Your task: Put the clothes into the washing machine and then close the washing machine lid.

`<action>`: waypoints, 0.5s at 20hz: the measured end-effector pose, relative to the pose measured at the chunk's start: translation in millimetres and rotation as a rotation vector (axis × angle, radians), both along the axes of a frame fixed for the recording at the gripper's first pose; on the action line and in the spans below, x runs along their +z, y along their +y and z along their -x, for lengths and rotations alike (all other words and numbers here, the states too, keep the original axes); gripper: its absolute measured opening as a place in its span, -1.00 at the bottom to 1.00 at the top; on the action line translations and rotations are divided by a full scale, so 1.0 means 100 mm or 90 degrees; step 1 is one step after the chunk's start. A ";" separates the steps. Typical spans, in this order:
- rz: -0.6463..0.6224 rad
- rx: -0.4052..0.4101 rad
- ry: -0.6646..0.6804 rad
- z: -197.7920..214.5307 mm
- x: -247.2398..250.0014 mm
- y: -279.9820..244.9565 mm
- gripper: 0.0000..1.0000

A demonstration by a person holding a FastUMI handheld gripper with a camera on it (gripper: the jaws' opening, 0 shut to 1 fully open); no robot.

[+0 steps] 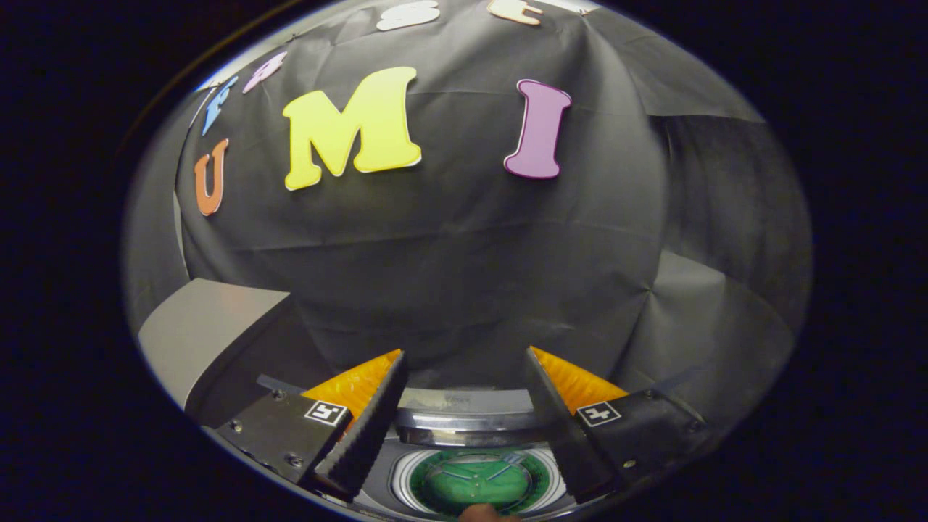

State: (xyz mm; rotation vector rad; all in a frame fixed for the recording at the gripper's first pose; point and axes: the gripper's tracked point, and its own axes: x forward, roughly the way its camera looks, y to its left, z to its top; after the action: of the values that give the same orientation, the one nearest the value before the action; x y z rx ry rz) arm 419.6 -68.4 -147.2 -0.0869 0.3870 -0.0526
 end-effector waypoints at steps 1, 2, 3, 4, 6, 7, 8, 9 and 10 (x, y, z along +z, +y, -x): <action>0.002 -0.005 0.002 0.07 -0.03 -0.01 0.99; 0.003 -0.011 0.007 0.13 -0.06 -0.02 0.99; 0.006 -0.017 0.012 0.19 -0.09 -0.02 0.99; 0.007 -0.023 0.018 0.21 -0.11 -0.02 0.99; 0.006 -0.035 0.037 0.31 -0.20 -0.02 0.99; 0.003 -0.042 0.049 0.42 -0.25 -0.03 0.99; -0.003 -0.049 0.064 0.50 -0.31 -0.04 1.00; -0.013 -0.057 0.078 0.58 -0.36 -0.04 1.00; -0.025 -0.066 0.078 0.68 -0.38 -0.03 0.99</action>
State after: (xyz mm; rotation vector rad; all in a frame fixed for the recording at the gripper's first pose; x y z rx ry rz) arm 351.1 -71.4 -184.8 -0.0316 0.5153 -0.1419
